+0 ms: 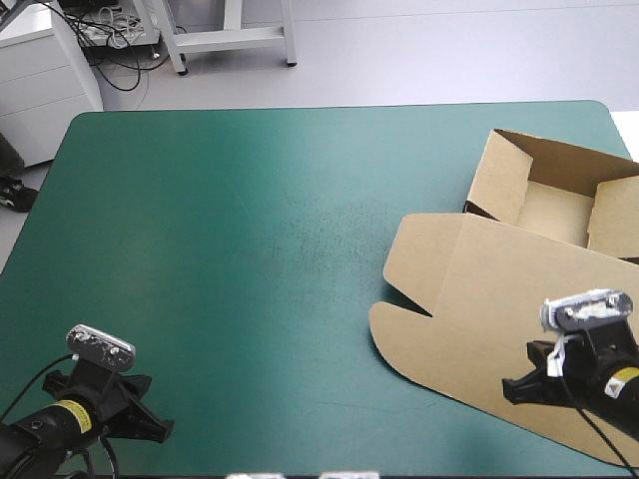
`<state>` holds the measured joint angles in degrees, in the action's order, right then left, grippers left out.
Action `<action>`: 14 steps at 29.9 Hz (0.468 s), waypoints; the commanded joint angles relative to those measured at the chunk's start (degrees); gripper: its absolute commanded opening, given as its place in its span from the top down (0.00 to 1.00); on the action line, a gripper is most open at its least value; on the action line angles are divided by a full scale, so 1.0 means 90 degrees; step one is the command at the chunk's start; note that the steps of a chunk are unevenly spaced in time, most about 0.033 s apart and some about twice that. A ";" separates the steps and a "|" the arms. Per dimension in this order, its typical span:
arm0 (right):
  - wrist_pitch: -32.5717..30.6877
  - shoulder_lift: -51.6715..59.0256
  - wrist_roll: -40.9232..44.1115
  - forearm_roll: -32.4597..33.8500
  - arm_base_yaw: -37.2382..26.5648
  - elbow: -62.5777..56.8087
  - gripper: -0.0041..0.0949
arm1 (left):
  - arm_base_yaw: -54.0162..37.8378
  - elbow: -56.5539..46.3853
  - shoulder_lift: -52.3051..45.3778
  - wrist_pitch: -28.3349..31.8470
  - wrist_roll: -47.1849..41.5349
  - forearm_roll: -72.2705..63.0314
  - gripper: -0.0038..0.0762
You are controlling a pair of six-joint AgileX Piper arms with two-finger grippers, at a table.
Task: Fold the box
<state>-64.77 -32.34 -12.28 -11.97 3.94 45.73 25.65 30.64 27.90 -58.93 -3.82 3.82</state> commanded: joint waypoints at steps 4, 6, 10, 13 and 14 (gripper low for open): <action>0.0431 0.1164 -0.0011 -0.0133 0.0032 -0.0622 0.96 | 0.0021 0.0070 0.0050 0.0366 -0.0023 -0.0151 0.99; 0.0431 0.1425 -0.0011 -0.0133 0.0032 -0.0796 0.96 | 0.0021 -0.0038 0.0050 0.0366 -0.0023 -0.0229 0.99; 0.0482 0.1782 -0.0011 -0.0072 0.0032 -0.1058 0.96 | 0.0021 -0.0111 0.0050 0.0370 0.0004 -0.0294 0.99; 0.0582 0.1974 -0.0022 -0.0034 0.0032 -0.1284 0.96 | 0.0021 -0.0111 0.0050 0.0382 0.0004 -0.0294 0.99; 0.0582 0.2020 -0.0022 -0.0034 0.0032 -0.1370 0.96 | 0.0021 -0.0111 0.0050 0.0382 0.0004 -0.0294 0.99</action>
<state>-63.59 -14.38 -12.28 -12.13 3.94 33.66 25.65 28.20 27.90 -58.52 -3.62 1.53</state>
